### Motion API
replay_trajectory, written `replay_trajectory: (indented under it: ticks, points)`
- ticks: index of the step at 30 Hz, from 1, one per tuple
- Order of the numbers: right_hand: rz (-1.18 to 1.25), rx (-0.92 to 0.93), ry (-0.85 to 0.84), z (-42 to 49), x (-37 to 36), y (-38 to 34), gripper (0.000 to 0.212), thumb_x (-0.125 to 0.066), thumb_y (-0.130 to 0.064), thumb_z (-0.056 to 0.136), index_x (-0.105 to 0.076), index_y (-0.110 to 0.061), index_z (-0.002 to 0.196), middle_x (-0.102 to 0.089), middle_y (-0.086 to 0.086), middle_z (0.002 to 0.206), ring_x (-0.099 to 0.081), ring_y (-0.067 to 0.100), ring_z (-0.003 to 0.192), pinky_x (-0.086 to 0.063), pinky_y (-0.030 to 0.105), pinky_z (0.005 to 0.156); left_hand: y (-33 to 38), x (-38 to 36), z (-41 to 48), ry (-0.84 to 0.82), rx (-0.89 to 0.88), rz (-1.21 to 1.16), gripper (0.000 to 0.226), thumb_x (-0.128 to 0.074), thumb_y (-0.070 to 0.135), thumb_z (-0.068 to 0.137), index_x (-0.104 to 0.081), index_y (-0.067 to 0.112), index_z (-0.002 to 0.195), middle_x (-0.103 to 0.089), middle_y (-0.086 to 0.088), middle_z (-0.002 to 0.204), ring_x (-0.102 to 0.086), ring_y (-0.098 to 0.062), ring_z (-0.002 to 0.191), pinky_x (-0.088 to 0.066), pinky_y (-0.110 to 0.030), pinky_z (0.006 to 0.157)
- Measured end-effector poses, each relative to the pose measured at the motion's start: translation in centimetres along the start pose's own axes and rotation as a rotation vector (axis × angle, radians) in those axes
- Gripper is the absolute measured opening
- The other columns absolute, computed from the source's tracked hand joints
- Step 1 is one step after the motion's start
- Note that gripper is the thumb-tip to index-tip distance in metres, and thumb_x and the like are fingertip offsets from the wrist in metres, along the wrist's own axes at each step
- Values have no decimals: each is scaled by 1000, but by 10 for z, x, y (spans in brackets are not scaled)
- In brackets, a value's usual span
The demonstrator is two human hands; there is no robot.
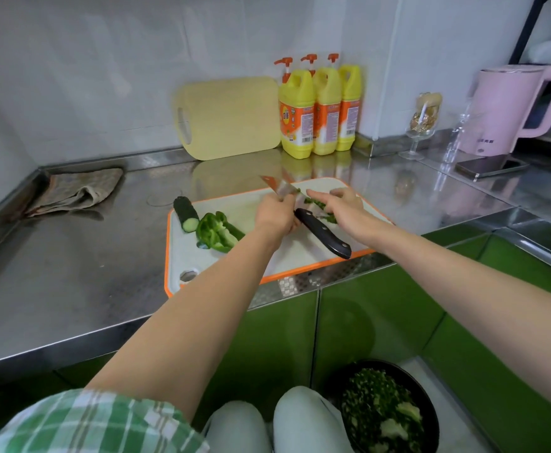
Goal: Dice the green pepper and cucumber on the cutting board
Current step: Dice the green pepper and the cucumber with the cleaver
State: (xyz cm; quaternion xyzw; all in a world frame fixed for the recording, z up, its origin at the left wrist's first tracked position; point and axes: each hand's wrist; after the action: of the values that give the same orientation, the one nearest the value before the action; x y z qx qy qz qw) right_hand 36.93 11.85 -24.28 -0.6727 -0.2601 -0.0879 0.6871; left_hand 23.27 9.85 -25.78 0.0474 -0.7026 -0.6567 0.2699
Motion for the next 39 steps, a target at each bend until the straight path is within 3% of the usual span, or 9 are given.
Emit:
replay_trajectory:
  ticks: [2, 4, 12, 17, 22, 25, 28, 35, 39]
  points:
    - [-77, -49, -44, 3, -1, 6, 89, -51, -74, 69, -34, -26, 142, -41, 2, 139, -38, 22, 129, -30, 43, 107, 1, -2, 5, 14, -19, 4, 47, -49, 22, 96, -48, 9, 51, -48, -2, 37, -43, -20, 39, -30, -24, 43]
    - [-129, -52, -56, 11, -3, 15, 79, -49, -65, 83, -24, -28, 148, -26, -1, 153, -20, 26, 142, -19, 44, 113, 0, -1, 10, 16, -18, 10, 49, -52, 27, 96, -47, 11, 50, -47, 1, 36, -43, -21, 41, -30, -25, 46]
    - [-271, 109, -24, 10, -5, 9, 39, -42, -41, 96, -46, -35, 135, -22, -6, 156, -10, 19, 143, -12, 38, 111, -6, 1, 9, 13, -32, -6, 44, -50, 20, 94, -42, 13, 51, -43, 0, 36, -39, -21, 41, -27, -27, 46]
    - [-303, 11, 54, 11, -10, 9, 57, -41, -39, 91, -31, -27, 146, -16, 0, 156, -11, 24, 140, -15, 35, 106, -4, 3, 2, 22, -47, 8, 43, -48, 12, 90, -37, 14, 49, -42, 3, 33, -41, -23, 46, -30, -29, 52]
    - [-397, 62, 33, 4, -9, -2, 47, -36, -27, 95, -45, -13, 138, -13, 1, 159, -8, 20, 143, -11, 36, 110, -5, 7, -3, 15, -74, 50, 42, -48, 12, 89, -36, 15, 48, -40, 4, 32, -37, -23, 42, -26, -26, 46]
    - [-460, 128, 1, 5, -13, -8, 51, -28, -29, 95, -37, -40, 144, -7, 0, 161, -2, 20, 145, -10, 38, 108, -4, 9, -7, -7, -87, 48, 43, -49, 14, 90, -37, 15, 49, -43, 4, 33, -37, -22, 41, -26, -26, 45]
    - [-481, 92, -22, 7, -13, -10, 42, -31, -30, 97, -47, -29, 136, -7, 0, 161, -4, 20, 144, -11, 37, 109, -2, 11, -11, -17, -88, 51, 43, -48, 14, 90, -34, 16, 49, -38, 5, 31, -36, -20, 39, -25, -25, 45]
    - [-559, 200, 128, 8, -13, -11, 45, -36, -31, 96, -44, -26, 140, -33, 8, 145, -24, 26, 134, -19, 40, 107, 2, 23, -13, 42, -86, 117, 39, -46, 16, 89, -40, 13, 51, -51, -7, 44, -44, -26, 47, -35, -28, 56]
    - [-268, 240, -269, -13, -15, -32, 42, -52, -40, 91, -50, -26, 131, -55, -4, 95, -54, 19, 94, -42, 31, 78, 6, 32, -15, 88, -78, 135, 37, -50, 16, 88, -49, 11, 51, -50, -1, 38, -46, -25, 46, -36, -27, 55]
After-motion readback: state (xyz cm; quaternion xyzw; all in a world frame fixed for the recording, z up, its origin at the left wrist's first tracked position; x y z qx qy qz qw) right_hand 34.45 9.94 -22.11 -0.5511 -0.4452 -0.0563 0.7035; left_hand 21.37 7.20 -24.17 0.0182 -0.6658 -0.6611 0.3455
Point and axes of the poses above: each hand's wrist, its own z-axis towards the middle knuckle, its own x-axis out of the back of the hand, y = z × x
